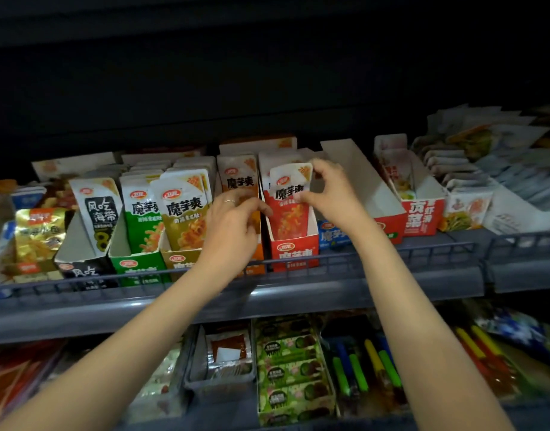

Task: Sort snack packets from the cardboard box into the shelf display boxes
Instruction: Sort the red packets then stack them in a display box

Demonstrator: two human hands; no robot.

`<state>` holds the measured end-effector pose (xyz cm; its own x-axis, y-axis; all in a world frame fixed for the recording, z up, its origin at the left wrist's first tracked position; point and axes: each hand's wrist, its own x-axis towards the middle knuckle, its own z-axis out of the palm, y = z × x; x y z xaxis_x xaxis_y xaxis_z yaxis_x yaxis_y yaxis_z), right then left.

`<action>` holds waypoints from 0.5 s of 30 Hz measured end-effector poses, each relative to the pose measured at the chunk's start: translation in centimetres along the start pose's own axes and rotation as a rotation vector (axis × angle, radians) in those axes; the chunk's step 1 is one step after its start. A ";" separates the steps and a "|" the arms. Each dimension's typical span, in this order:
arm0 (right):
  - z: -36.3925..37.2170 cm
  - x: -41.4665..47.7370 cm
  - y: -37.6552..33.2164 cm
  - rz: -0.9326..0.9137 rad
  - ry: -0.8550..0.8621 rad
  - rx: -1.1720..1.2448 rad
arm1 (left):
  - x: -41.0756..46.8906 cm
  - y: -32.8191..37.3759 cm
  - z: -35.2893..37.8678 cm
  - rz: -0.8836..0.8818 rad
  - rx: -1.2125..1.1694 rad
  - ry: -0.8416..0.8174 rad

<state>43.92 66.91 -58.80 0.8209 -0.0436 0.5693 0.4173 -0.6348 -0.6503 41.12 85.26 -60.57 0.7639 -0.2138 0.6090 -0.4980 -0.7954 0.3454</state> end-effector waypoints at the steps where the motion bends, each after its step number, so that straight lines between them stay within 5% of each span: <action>1: 0.0 0.0 0.0 0.019 0.018 -0.042 | -0.1 0.1 0.0 0.004 0.023 -0.020; 15: 0.8 0.4 -0.2 0.067 0.147 -0.310 | 0.9 1.5 0.3 0.023 0.139 -0.109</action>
<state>44.48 67.62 -58.90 0.7680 -0.1895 0.6118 0.2078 -0.8299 -0.5178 41.17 83.72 -59.70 0.7968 -0.2868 0.5319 -0.4600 -0.8587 0.2260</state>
